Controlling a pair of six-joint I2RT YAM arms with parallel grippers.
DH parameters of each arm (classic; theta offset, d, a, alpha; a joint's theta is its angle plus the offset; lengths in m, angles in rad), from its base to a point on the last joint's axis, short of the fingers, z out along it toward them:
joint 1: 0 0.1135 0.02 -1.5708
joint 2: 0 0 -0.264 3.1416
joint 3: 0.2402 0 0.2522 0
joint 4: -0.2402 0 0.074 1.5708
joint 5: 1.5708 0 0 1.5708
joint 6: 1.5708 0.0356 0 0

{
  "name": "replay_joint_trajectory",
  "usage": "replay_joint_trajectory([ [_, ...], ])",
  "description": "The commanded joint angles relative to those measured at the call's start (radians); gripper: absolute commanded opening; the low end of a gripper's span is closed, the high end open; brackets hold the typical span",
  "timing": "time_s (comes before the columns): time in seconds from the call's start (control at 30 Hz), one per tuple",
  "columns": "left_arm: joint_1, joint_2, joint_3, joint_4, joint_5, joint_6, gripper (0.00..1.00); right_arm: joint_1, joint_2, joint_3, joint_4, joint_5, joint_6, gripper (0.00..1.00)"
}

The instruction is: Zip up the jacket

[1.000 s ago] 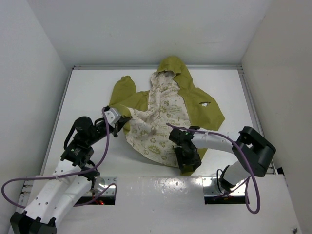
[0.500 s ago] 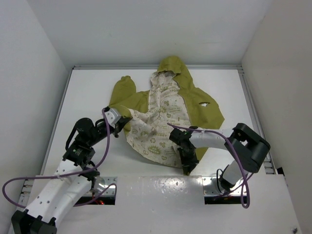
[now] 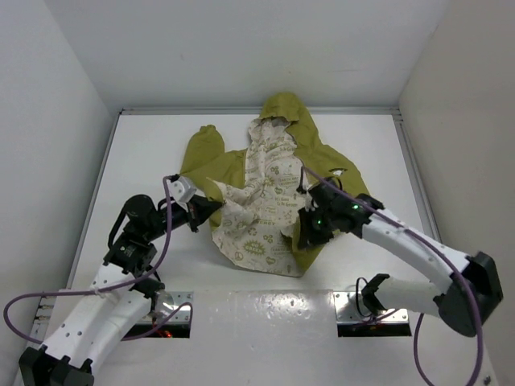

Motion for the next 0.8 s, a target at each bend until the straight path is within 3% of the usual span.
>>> replay_joint_trajectory([
  [0.0, 0.005, -0.002, 0.005, 0.015, 0.123, -0.136, 0.0, -0.053, -0.106, 0.071, 0.171, -0.205, -0.212, 0.0],
  [0.03, 0.005, 0.012, 0.037, -0.002, 0.143, -0.136, 0.0, -0.097, -0.13, 0.069, 0.202, -0.272, -0.231, 0.05],
  [0.1, 0.005, 0.047, 0.068, -0.011, 0.195, -0.136, 0.0, -0.145, -0.133, 0.063, 0.317, -0.349, -0.228, 0.0],
  [0.23, 0.005, 0.159, 0.139, -0.001, 0.341, -0.207, 0.0, -0.212, -0.087, 0.046, 0.594, -0.573, -0.12, 0.0],
  [0.33, 0.005, 0.194, 0.139, 0.072, 0.407, -0.315, 0.0, -0.22, -0.051, 0.042, 0.717, -0.658, -0.084, 0.0],
  [0.57, 0.014, 0.216, 0.154, 0.163, 0.44, -0.443, 0.0, -0.205, -0.044, 0.008, 1.006, -0.657, 0.011, 0.0],
  [0.77, 0.045, 0.249, 0.089, 0.45, 0.443, -0.743, 0.0, -0.157, -0.058, -0.08, 1.25, -0.61, 0.108, 0.0],
])
